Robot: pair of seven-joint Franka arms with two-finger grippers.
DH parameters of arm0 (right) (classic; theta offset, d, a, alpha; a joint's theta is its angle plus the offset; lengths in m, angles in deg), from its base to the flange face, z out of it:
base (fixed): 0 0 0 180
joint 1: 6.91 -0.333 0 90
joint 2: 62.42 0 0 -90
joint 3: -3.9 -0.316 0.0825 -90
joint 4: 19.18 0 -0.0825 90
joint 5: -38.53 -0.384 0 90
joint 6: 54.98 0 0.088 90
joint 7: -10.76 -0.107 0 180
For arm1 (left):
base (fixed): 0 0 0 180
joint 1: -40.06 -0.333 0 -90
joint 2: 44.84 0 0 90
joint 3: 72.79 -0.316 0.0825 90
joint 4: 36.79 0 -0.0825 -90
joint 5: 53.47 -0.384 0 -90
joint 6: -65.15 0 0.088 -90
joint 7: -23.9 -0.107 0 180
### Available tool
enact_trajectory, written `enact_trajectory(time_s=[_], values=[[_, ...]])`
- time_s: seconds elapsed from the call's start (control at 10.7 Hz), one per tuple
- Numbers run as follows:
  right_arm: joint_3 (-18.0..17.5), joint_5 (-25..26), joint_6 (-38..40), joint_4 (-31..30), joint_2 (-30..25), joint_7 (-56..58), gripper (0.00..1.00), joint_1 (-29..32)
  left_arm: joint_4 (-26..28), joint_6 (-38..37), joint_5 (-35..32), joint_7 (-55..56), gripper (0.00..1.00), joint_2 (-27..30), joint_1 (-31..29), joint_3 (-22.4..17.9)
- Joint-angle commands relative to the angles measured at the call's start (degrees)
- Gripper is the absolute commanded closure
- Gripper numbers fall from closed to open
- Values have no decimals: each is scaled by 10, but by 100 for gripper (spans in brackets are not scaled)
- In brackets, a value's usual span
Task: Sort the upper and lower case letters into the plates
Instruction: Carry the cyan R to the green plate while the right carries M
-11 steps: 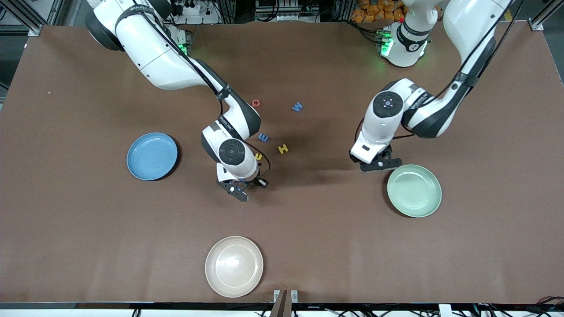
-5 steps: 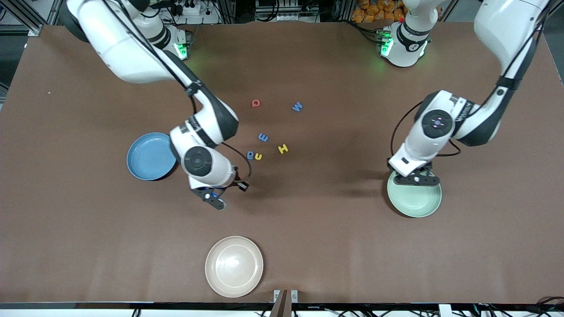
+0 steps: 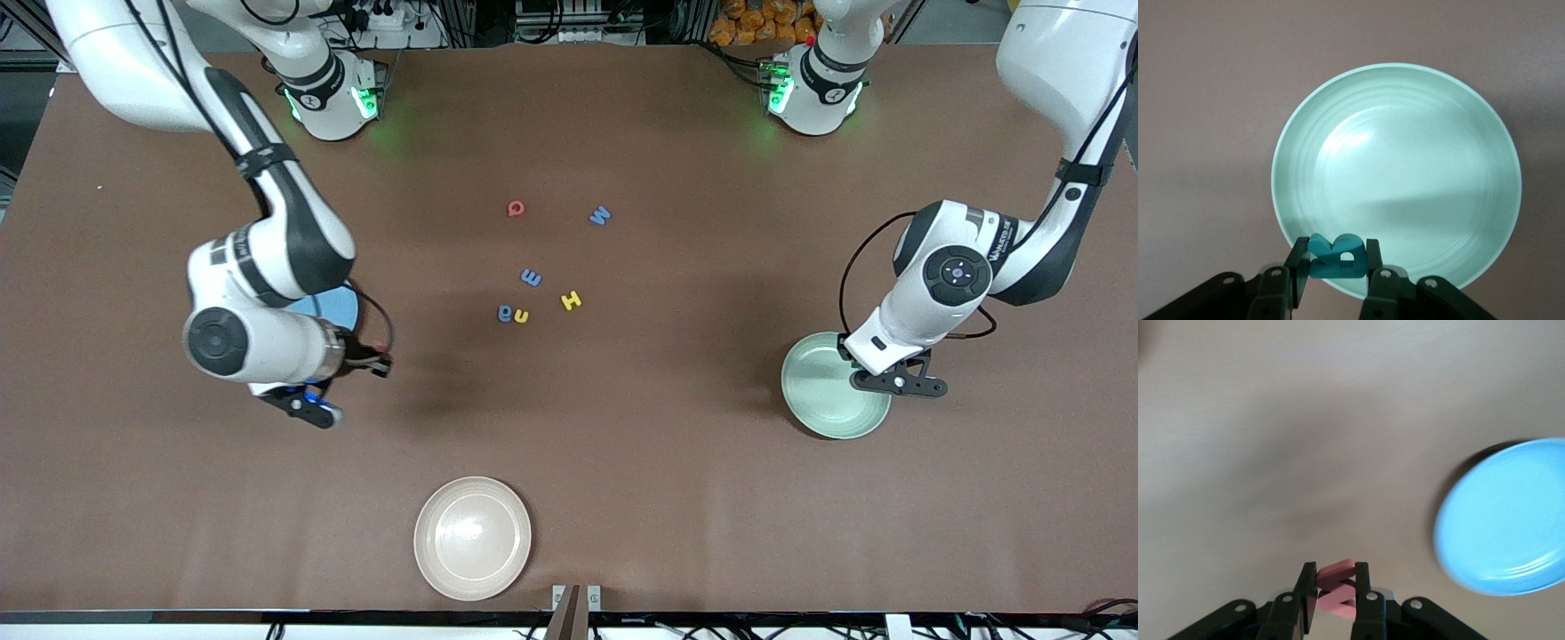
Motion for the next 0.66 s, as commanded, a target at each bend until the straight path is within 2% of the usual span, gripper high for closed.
enact_trajectory(time_s=[0.0, 0.19, 0.37, 0.47, 0.56], values=[[70, -14, -27, -86, -39, 117, 100, 0, -22, -3, 0, 9, 88, -18, 12, 2], [128, -10, -103, -166, -57, 212, 100, 0, -21, -2, 0, 34, 0, -18, 21, 2], [154, -10, -151, -216, -62, 273, 100, 7, -20, -2, 16, 48, 0, -14, 35, 3], [155, -12, -152, -226, -62, 274, 100, 7, -18, -2, 37, 55, 0, -10, 42, 8], [155, -16, -151, -228, -58, 264, 82, 7, -12, -4, 56, 79, 0, 2, 63, 13]])
